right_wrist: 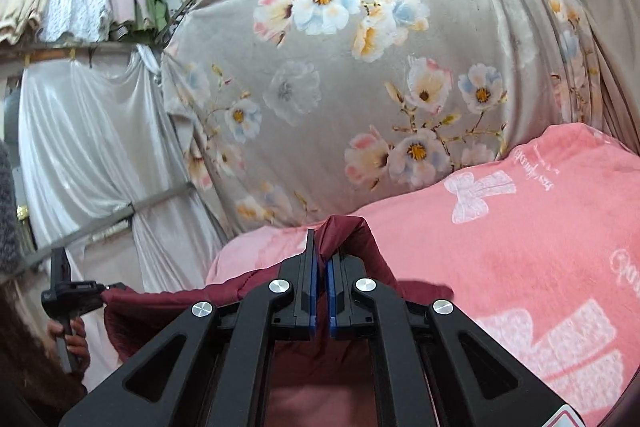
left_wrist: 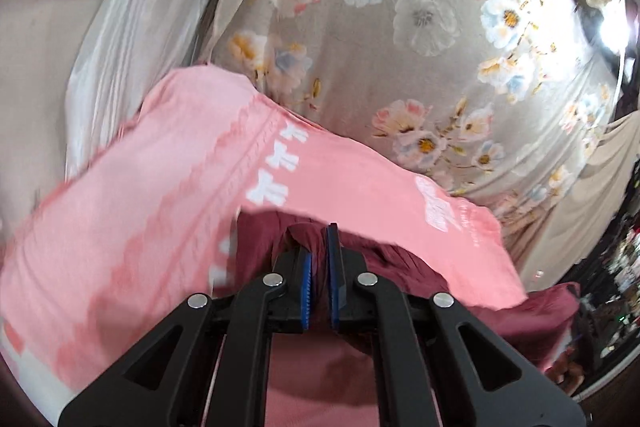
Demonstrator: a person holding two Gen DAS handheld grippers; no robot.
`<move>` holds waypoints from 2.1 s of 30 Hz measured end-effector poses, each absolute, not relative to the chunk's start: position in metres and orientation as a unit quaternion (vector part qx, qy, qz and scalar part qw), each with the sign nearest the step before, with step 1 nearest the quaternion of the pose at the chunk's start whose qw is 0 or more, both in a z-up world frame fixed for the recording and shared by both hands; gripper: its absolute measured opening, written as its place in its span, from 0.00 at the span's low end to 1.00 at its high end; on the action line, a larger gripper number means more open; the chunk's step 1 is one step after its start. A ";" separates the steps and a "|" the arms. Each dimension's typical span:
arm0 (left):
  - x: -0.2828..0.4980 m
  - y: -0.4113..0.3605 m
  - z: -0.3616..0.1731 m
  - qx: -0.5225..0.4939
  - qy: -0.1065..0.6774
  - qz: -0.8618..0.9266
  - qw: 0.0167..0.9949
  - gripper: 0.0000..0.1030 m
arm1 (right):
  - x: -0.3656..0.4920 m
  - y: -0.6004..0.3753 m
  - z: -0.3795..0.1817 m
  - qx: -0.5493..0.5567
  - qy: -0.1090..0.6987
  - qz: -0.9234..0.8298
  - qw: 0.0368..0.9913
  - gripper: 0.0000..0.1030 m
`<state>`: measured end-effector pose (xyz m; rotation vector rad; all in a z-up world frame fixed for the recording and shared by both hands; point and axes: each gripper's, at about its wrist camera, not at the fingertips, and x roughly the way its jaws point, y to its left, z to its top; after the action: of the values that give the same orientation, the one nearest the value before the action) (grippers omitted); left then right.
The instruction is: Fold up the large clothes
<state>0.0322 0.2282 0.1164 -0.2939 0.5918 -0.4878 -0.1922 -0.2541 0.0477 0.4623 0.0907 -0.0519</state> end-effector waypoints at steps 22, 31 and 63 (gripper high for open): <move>0.282 0.093 -0.102 -0.017 0.444 -0.091 0.891 0.13 | 0.079 -0.343 -0.121 0.299 0.314 -0.183 0.882 0.04; 0.283 0.111 -0.088 -0.058 0.441 -0.106 0.889 0.20 | 0.057 -0.354 -0.108 0.343 0.274 -0.164 0.883 0.16; 0.239 -0.039 -0.100 0.075 0.420 -0.159 0.890 0.63 | 0.169 -0.187 -0.116 0.151 0.397 -0.065 0.903 0.05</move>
<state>0.2386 -0.0392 -0.1004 0.1566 0.8715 -0.3296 0.1690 -0.1875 -0.1156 0.3112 0.8216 -0.1335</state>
